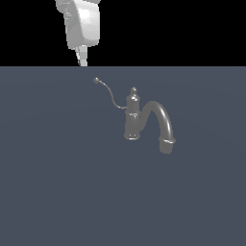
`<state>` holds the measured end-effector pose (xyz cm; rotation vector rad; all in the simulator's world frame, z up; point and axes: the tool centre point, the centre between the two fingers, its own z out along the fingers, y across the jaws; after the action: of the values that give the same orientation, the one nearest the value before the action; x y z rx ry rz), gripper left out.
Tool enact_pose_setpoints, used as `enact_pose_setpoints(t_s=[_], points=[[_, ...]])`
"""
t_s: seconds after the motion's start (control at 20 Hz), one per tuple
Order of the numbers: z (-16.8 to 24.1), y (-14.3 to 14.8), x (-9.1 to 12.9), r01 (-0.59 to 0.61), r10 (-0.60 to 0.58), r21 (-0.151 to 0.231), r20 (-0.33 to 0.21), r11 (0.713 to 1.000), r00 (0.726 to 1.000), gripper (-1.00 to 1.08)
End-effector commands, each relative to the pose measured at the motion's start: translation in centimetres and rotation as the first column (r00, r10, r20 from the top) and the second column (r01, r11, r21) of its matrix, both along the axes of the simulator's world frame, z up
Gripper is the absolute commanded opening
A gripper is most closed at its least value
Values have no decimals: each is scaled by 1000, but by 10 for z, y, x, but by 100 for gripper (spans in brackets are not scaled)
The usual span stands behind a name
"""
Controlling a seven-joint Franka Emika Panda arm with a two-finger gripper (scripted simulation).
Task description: Turn on the faucet by rotating a designated handle.
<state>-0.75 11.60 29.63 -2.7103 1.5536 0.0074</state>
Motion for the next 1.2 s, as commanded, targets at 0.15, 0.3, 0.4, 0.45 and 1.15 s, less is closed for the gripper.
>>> enact_pose_setpoints(t_s=[0.15, 0.3, 0.4, 0.45, 1.15], points=[[-22, -8, 32, 121, -121, -7, -2, 993, 993, -100], [-32, -13, 47, 177, -177, -11, -3, 984, 984, -100], [-38, -17, 56, 210, -210, -13, -3, 978, 978, -100], [-41, -19, 60, 225, -225, -14, -3, 974, 974, -100], [-55, -30, 83, 311, -311, -18, -4, 950, 950, -100]])
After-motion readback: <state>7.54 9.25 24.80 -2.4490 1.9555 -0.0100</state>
